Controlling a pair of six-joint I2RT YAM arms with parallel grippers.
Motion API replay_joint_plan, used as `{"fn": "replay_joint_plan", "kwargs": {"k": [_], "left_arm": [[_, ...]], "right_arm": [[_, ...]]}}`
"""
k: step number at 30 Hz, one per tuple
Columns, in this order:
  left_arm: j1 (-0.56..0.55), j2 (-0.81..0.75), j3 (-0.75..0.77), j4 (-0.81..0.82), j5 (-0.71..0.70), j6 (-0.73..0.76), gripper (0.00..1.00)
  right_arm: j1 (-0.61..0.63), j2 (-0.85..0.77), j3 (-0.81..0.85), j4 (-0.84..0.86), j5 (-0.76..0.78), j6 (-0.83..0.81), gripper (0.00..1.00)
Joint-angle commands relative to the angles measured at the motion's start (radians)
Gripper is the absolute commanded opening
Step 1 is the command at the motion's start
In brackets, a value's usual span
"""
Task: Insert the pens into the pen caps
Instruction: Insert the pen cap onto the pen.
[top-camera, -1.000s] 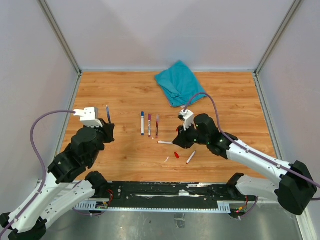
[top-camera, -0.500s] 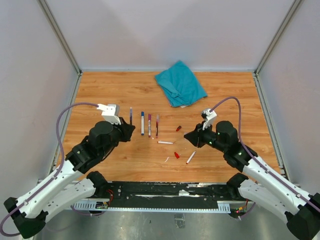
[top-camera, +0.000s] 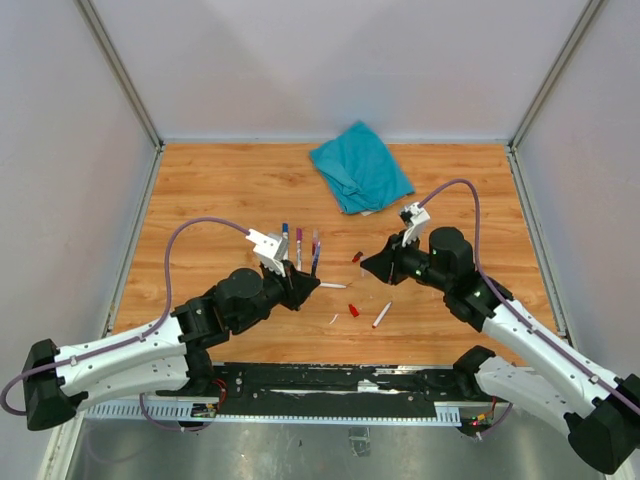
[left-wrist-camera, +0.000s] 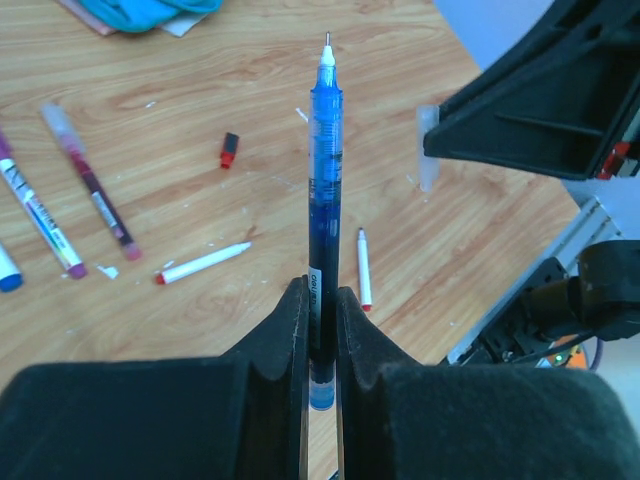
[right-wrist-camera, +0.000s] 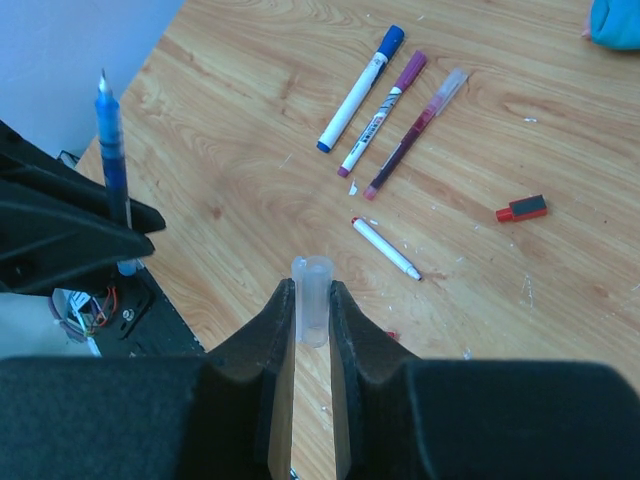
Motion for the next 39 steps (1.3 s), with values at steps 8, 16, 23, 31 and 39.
{"fn": "replay_joint_plan", "kwargs": {"k": [8, 16, 23, 31, 39], "left_arm": [[-0.027, -0.039, -0.105, 0.330, 0.044, 0.049, 0.01], [-0.027, -0.088, -0.149, 0.407, 0.119, 0.063, 0.00], [-0.027, -0.074, -0.155, 0.439, 0.161, 0.063, 0.00], [-0.027, -0.071, -0.158, 0.443, 0.167, 0.062, 0.00], [-0.027, -0.059, -0.146, 0.423, 0.168, 0.065, 0.00]], "right_arm": [[-0.016, -0.033, -0.001, 0.241, 0.010, 0.155, 0.01], [0.011, -0.004, -0.076, 0.592, 0.033, 0.319, 0.01], [0.061, 0.035, -0.102, 0.805, 0.107, 0.386, 0.01], [0.088, 0.116, -0.051, 0.912, 0.026, 0.406, 0.01], [0.105, 0.160, -0.014, 0.965, -0.046, 0.397, 0.01]]}}
